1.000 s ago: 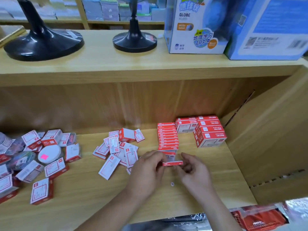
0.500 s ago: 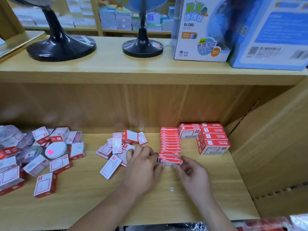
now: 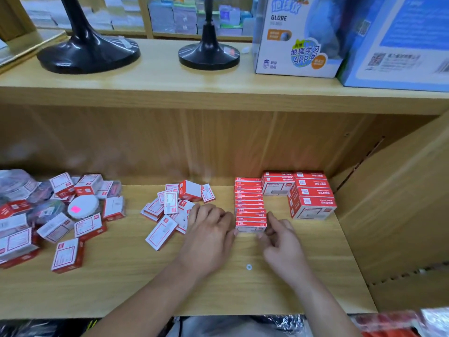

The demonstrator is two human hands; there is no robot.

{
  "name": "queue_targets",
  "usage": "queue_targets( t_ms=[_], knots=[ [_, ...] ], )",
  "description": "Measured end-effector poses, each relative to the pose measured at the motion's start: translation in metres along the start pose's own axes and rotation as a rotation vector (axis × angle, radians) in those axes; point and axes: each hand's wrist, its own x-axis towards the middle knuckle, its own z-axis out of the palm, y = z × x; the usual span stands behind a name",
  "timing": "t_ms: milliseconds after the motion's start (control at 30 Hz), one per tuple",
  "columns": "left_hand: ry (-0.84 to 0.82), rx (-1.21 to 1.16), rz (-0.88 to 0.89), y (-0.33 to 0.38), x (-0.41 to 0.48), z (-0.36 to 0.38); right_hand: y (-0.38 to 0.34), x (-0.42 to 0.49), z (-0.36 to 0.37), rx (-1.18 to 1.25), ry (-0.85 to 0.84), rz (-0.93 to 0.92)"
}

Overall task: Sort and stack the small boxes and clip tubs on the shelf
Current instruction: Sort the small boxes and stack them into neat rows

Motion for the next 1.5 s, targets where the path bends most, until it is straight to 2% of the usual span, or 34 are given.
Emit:
queue_targets(
  t_ms=[100,267,333,400,467,600,667,733,800,900,1000,1100,1167,1267,1367,1500],
  knots=[
    [-0.039,0.031,0.004,0.003,0.004,0.001,-0.012,0.0,-0.005,-0.215,-0.052,-0.045],
    [-0.099,0.067,-0.012,0.013,0.009,0.006,-0.021,0.0,-0.006,-0.342,-0.075,-0.029],
    [-0.13,0.042,-0.016,0.015,0.007,0.003,-0.018,-0.002,-0.006,-0.266,-0.033,-0.009],
    [-0.141,-0.033,0.009,0.013,0.002,-0.01,-0.011,-0.007,-0.006,-0.08,0.06,0.039],
    [-0.088,-0.115,0.016,-0.001,-0.003,-0.03,-0.011,-0.015,-0.009,0.094,0.128,0.085],
    [0.019,-0.052,-0.118,-0.068,-0.002,-0.066,-0.053,-0.024,-0.013,0.067,0.271,-0.129],
    [-0.072,-0.05,-0.184,-0.099,0.0,-0.07,-0.086,-0.02,0.001,0.082,0.154,-0.259],
    [-0.245,-0.13,-0.198,-0.113,0.0,-0.068,-0.111,-0.011,0.028,0.066,0.002,-0.308],
    [-0.322,-0.206,-0.205,-0.12,-0.007,-0.061,-0.121,-0.003,0.06,-0.084,-0.112,-0.338],
    [-0.229,-0.172,-0.128,-0.126,-0.025,-0.056,-0.112,0.0,0.092,-0.356,-0.218,-0.249],
    [-0.161,-0.166,-0.087,-0.124,-0.049,-0.059,-0.101,-0.01,0.101,-0.384,-0.179,-0.258],
    [-0.211,-0.151,-0.131,-0.126,-0.06,-0.061,-0.094,-0.018,0.098,-0.263,-0.139,-0.254],
    [-0.195,-0.139,-0.106,-0.128,-0.05,-0.066,-0.093,-0.023,0.091,-0.242,-0.122,-0.174],
    [-0.248,-0.055,-0.07,-0.117,-0.016,-0.074,-0.092,-0.029,0.085,-0.31,-0.073,-0.08],
    [-0.368,0.033,-0.177,-0.103,0.001,-0.073,-0.093,-0.031,0.081,-0.37,-0.066,-0.034],
    [-0.39,0.062,-0.214,-0.097,-0.004,-0.069,-0.094,-0.037,0.078,-0.397,-0.043,-0.024]
  ],
)
